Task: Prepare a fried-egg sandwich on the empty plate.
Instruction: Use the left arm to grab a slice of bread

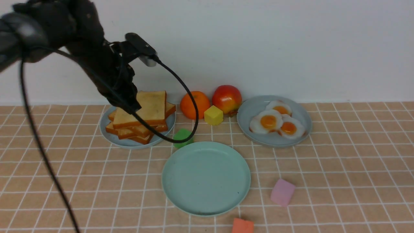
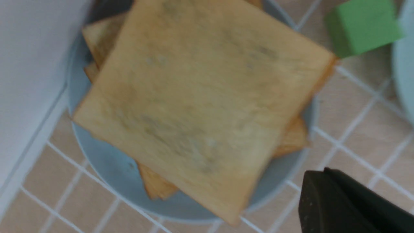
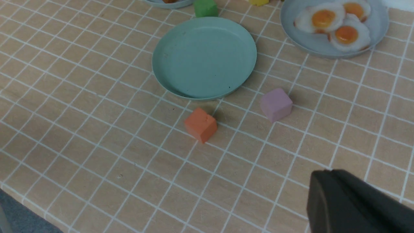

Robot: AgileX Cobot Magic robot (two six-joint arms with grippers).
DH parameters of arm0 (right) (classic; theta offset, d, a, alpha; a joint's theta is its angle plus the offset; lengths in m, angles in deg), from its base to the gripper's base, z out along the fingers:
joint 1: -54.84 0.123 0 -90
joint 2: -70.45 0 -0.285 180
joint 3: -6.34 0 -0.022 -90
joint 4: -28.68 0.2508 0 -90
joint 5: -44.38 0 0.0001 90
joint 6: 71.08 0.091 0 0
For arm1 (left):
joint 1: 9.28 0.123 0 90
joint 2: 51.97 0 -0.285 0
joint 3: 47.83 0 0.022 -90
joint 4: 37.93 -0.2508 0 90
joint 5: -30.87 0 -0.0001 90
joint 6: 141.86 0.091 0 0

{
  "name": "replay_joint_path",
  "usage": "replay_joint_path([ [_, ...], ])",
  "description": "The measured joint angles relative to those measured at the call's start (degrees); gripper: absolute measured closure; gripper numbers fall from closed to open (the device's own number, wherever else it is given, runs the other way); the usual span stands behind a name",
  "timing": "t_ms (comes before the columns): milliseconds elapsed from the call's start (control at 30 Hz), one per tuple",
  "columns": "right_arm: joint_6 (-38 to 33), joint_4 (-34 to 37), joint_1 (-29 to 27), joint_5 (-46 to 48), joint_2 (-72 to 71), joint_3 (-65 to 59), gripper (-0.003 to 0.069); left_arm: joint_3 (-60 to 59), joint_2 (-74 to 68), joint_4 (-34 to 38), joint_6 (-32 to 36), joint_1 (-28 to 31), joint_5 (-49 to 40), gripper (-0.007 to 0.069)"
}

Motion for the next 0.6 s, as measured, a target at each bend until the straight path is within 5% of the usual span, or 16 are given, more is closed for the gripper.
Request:
replay_joint_path([
  [167,-0.1,-1.0,0.0,0.6,0.0,0.0,0.0664,6.3,-5.4,1.1,2.4,0.0,-3.0,0.0577],
  [433,-0.1,-1.1,0.0,-1.1,0.1,0.0,0.0658,6.8,-8.3,-0.4,8.2,0.0,-0.4,0.0219],
  [600,-0.1,-1.1,0.0,-1.4,0.2,0.0,0.0656,6.8,-9.9,-0.6,9.0,0.0,4.0,0.0095],
])
